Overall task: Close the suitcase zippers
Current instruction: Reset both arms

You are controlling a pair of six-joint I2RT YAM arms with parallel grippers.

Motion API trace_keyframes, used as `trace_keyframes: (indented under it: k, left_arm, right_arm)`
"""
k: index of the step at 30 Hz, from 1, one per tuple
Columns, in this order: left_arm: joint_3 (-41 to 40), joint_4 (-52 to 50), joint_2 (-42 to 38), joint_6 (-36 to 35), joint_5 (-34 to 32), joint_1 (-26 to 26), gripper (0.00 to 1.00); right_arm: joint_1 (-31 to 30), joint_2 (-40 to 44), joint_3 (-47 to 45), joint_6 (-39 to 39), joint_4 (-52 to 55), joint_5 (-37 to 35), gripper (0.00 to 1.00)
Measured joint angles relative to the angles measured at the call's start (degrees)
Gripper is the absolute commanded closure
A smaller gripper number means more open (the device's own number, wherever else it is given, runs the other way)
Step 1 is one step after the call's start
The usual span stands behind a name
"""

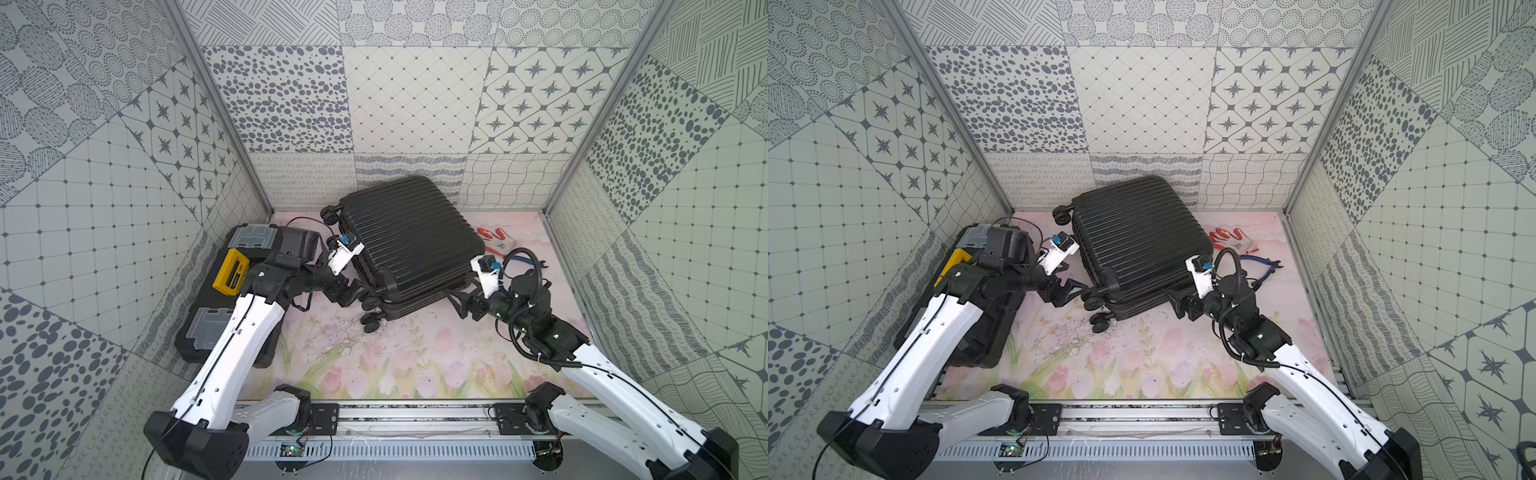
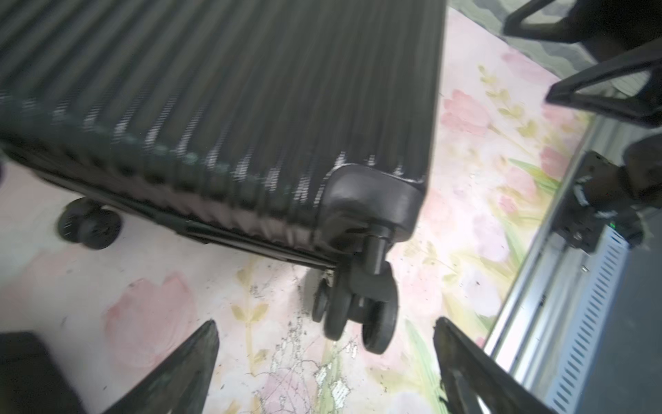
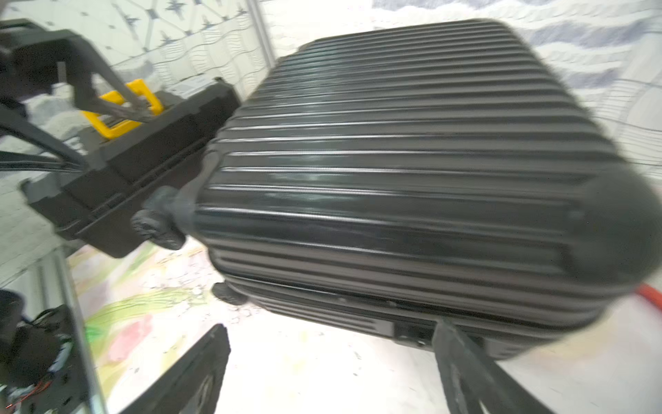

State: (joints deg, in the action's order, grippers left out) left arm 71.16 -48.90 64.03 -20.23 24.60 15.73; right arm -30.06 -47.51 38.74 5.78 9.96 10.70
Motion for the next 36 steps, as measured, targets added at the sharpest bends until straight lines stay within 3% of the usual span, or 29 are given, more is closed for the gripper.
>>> trace_keyframes:
  k: [7, 12, 22, 29, 36]
  left_arm:
    - [-9.92, 9.79, 0.15, 10.97, -15.93, -3.19, 0.05]
    - [-20.39, 20.2, 2.32, 17.2, -26.86, -3.91, 0.03]
    - [-36.92, 46.53, 9.81, 22.1, -37.27, -4.52, 0.01]
    - [-40.65, 61.92, 15.47, 22.12, -40.57, -4.52, 0.02]
    - [-42.97, 70.86, 18.14, 22.62, -43.08, -4.68, 0.02]
  right_arm:
    - [20.41, -1.66, 0.07, 2.49, 0.13, 2.08, 0.02]
    - [28.83, -4.15, -6.64, 5.68, -8.39, -2.05, 0.02]
    - [30.47, -12.81, -20.41, 2.95, -26.03, -13.0, 0.02]
    - [30.47, -23.63, -20.5, 1.22, -36.39, -14.21, 0.02]
    - [30.47, -33.51, -16.02, 0.76, -44.52, -13.7, 0.02]
